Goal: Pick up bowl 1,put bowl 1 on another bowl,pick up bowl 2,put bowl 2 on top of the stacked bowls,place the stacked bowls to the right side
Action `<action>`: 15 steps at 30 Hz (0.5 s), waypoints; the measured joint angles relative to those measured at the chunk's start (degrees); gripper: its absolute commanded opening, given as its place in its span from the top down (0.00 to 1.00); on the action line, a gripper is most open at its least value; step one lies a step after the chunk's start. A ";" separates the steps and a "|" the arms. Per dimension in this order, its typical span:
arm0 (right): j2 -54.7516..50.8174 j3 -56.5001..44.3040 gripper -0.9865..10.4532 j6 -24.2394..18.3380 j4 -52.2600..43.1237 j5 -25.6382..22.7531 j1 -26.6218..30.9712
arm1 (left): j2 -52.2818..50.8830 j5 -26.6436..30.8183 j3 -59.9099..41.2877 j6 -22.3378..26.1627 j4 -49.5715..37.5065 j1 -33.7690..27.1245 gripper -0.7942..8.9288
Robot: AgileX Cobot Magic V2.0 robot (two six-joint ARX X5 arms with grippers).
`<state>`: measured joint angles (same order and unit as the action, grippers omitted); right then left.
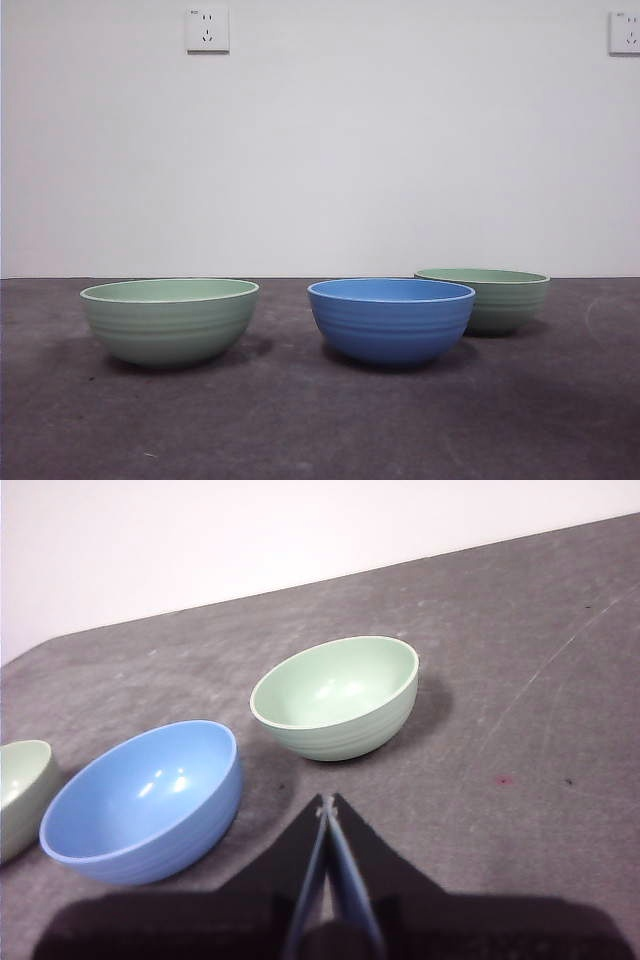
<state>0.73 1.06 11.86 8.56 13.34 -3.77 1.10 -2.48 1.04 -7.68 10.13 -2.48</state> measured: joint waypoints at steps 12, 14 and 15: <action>4.92 10.75 0.92 4.98 -0.28 -0.02 0.00 | 2.38 -6.75 11.41 -7.34 -0.37 0.00 0.93; 7.23 13.51 0.92 5.33 0.44 0.13 0.00 | 4.46 -8.76 13.68 -7.87 -0.33 0.00 0.93; 8.66 15.19 0.92 5.49 1.11 0.17 0.00 | 5.73 -10.05 15.04 -8.02 -0.13 0.00 0.93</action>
<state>9.39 16.25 17.34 9.67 13.52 -3.77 6.83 -12.53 16.08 -15.70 10.00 -2.48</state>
